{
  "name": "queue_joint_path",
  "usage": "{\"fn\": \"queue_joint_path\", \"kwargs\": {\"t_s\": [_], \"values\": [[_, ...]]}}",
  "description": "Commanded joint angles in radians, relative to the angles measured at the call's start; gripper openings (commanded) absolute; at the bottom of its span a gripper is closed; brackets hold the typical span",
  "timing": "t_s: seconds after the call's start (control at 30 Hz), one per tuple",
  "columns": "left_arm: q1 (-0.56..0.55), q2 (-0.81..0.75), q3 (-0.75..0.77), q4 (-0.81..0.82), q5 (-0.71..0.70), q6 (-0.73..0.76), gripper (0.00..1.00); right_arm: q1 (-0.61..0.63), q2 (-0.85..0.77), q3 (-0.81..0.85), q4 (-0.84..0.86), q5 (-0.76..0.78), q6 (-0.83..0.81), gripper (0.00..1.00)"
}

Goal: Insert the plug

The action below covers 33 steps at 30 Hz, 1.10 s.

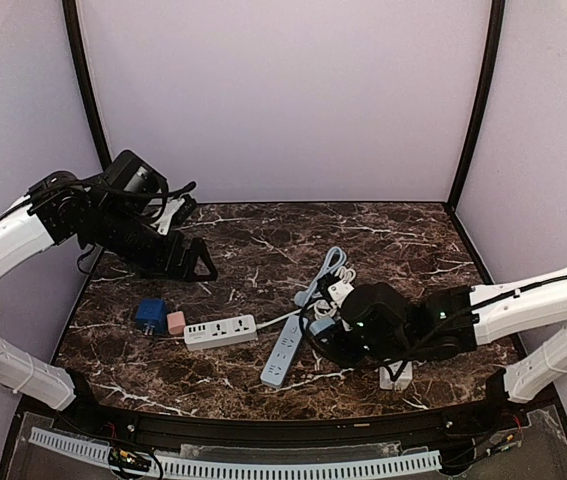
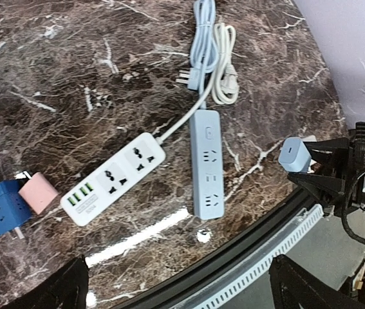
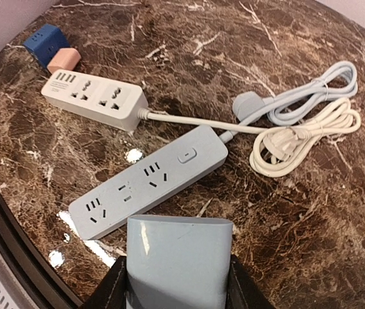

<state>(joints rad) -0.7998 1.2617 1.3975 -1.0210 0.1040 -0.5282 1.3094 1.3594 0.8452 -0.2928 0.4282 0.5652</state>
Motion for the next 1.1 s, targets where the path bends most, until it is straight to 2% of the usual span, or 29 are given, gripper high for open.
{"fn": "queue_joint_path", "kwargs": {"t_s": [0.0,0.17,0.27,0.43,0.8,1.07], "values": [[0.005,-0.034,-0.001,0.08,0.193,-0.022,0.98,0.006,-0.097,0.024,0.027,0.023,-0.117,0.12],[0.005,-0.047,-0.05,0.211,0.389,-0.088,0.94,0.006,-0.198,0.007,0.128,-0.08,-0.248,0.12],[0.005,-0.061,-0.098,0.28,0.453,-0.142,0.92,0.006,-0.26,-0.013,0.188,-0.165,-0.319,0.11],[0.004,-0.087,-0.164,0.432,0.561,-0.237,0.91,0.007,-0.291,0.009,0.193,-0.252,-0.393,0.12],[-0.057,-0.03,-0.162,0.478,0.559,-0.262,0.8,0.007,-0.28,0.043,0.179,-0.389,-0.446,0.12],[-0.127,0.037,-0.114,0.495,0.576,-0.257,0.77,0.006,-0.245,0.064,0.201,-0.408,-0.454,0.12]]}}
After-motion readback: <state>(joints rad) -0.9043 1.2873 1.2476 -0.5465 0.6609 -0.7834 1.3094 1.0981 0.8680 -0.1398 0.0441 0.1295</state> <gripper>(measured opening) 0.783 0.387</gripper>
